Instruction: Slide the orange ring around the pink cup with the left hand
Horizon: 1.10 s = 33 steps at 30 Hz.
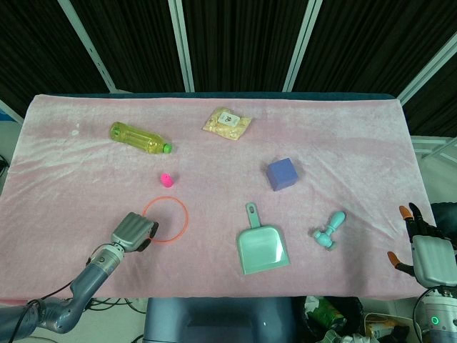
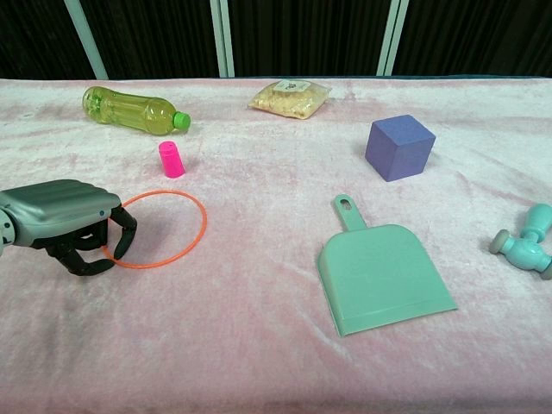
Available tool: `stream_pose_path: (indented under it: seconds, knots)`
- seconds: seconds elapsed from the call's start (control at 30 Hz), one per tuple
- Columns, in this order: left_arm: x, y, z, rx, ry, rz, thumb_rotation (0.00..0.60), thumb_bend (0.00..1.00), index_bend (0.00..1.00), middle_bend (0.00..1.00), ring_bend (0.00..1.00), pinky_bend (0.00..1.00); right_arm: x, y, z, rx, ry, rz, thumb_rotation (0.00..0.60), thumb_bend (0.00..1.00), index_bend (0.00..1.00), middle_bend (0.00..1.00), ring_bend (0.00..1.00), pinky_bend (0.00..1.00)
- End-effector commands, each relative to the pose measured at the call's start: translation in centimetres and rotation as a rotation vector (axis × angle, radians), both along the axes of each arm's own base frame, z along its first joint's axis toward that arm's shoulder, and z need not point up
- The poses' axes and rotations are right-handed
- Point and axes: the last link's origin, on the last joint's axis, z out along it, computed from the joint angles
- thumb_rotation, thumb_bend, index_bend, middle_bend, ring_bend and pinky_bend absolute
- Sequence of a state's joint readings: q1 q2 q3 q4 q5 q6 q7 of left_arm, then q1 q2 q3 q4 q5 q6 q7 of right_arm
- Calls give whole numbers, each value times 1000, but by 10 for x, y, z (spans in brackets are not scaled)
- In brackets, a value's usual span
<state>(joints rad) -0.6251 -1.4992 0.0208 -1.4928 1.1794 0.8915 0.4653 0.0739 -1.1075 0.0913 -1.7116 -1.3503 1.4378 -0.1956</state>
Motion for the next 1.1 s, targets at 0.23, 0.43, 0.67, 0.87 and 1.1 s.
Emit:
stream_pose_path:
  seconds: [0.23, 0.43, 0.67, 0.87, 1.1]
  knots:
    - [-1, 0, 0, -3, 3, 1, 600, 405, 570, 981, 958, 968, 0, 0, 0, 0, 0, 1, 600, 156, 14, 23, 212, 248]
    - [-1, 1, 0, -2, 2, 2, 600, 407, 571, 981, 958, 968, 0, 0, 0, 1, 0, 0, 600, 156, 13, 23, 212, 248]
    - [-1, 1, -1, -3, 2, 4, 600, 433, 578, 981, 959, 968, 0, 0, 0, 0, 1, 0, 600, 155, 12, 23, 211, 248]
    - [0, 1, 0, -1, -3, 3, 600, 433, 579, 981, 959, 968, 0, 0, 0, 0, 1, 1, 600, 155, 13, 23, 212, 248]
    - [-2, 1, 0, -2, 0, 9, 600, 435, 591, 981, 959, 968, 0, 0, 0, 1, 1, 1, 600, 155, 13, 23, 212, 248]
